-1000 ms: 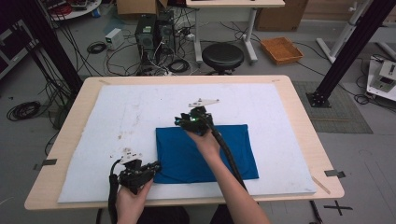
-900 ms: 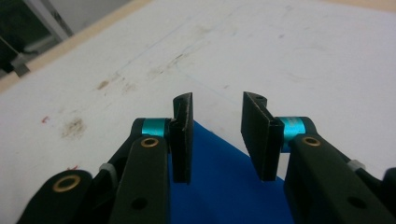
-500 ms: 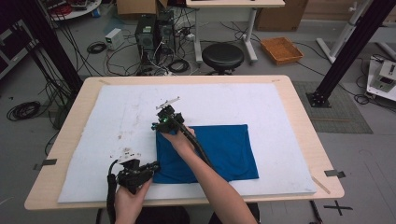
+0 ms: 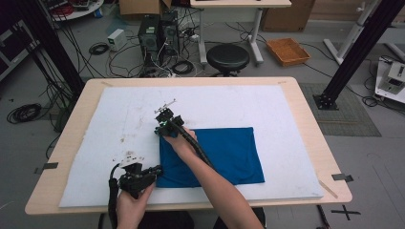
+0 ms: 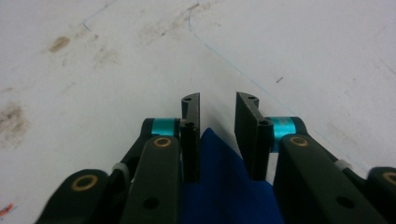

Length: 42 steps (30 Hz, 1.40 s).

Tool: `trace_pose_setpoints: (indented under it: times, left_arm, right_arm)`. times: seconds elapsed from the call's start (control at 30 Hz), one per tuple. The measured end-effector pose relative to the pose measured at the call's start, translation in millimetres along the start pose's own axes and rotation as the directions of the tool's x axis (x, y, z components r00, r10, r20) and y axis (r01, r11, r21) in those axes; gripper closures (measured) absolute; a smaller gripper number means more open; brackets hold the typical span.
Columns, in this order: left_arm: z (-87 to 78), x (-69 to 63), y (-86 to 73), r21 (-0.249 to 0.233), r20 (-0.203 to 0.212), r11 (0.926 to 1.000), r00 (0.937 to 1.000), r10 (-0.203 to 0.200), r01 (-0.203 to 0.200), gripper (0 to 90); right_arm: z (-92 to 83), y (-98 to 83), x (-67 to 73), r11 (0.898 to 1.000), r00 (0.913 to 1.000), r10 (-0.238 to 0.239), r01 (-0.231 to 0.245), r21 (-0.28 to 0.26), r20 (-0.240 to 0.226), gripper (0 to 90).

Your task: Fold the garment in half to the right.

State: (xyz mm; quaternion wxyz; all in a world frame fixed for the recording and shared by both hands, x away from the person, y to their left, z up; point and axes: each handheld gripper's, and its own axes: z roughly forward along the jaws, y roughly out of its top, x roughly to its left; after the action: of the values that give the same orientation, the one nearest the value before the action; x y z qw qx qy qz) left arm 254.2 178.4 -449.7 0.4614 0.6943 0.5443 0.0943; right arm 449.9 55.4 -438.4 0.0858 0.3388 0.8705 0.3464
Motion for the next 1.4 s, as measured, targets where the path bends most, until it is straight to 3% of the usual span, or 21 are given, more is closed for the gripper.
trace_pose_setpoints:
  times: [0.1, 0.17, 0.33, 0.5, 0.73, 0.9, 1.03, 1.17, 1.27, 1.4]
  left_arm:
    - [0.2, -0.2, 0.1, 0.002, -0.003, 1.0000, 1.0000, 0.004, -0.004, 84.7]
    - [0.3, -0.6, 0.4, 0.000, -0.003, 1.0000, 1.0000, 0.003, -0.003, 84.6]
    - [-1.3, -3.1, 2.6, -0.004, 0.005, 0.9999, 0.9999, 0.010, -0.010, 85.0]
    - [-5.3, -16.0, 8.2, -0.025, 0.028, 0.9995, 0.9993, 0.023, -0.022, 85.1]
    - [0.0, -51.3, 17.9, -0.021, 0.080, 0.9944, 0.9913, 0.105, -0.104, 85.2]
    - [12.9, -78.8, 26.1, -0.019, 0.126, 0.9883, 0.9803, 0.152, -0.151, 85.2]
    - [26.1, -102.0, 29.5, -0.020, 0.159, 0.9827, 0.9698, 0.185, -0.184, 85.2]
    - [42.3, -121.8, 31.9, -0.020, 0.194, 0.9809, 0.9617, 0.193, -0.193, 85.2]
    - [57.5, -133.5, 32.5, -0.012, 0.239, 0.9854, 0.9564, 0.168, -0.170, 85.2]
    - [79.4, -146.1, 33.5, -0.002, 0.269, 0.9876, 0.9511, 0.152, -0.157, 85.2]
  right_arm:
    - [1.2, -0.5, 0.4, 1.000, 0.9999, 0.001, -0.001, 0.004, 0.013, 78.9]
    - [0.4, -0.4, -0.5, 1.000, 1.0000, -0.001, 0.001, 0.005, 0.007, 87.0]
    - [-7.8, 1.7, 0.0, 1.000, 0.9997, -0.005, 0.005, -0.019, -0.025, 88.4]
    - [-33.2, 3.8, -4.7, 0.997, 0.9972, -0.028, 0.022, -0.077, -0.069, 88.4]
    - [-91.0, -10.8, -38.1, 0.989, 0.9950, 0.003, -0.017, -0.145, -0.100, 88.4]
    - [-128.5, -33.7, -63.7, 0.979, 0.9934, 0.044, -0.064, -0.193, -0.106, 88.4]
    - [-147.9, -53.2, -82.8, 0.974, 0.9937, 0.057, -0.077, -0.214, -0.097, 88.4]
    - [-164.1, -69.4, -100.1, 0.970, 0.9935, 0.069, -0.088, -0.226, -0.091, 88.4]
    - [-175.8, -79.2, -112.9, 0.969, 0.9941, 0.077, -0.093, -0.231, -0.077, 88.4]
    - [-187.8, -90.9, -130.6, 0.968, 0.9943, 0.093, -0.103, -0.231, -0.053, 88.5]
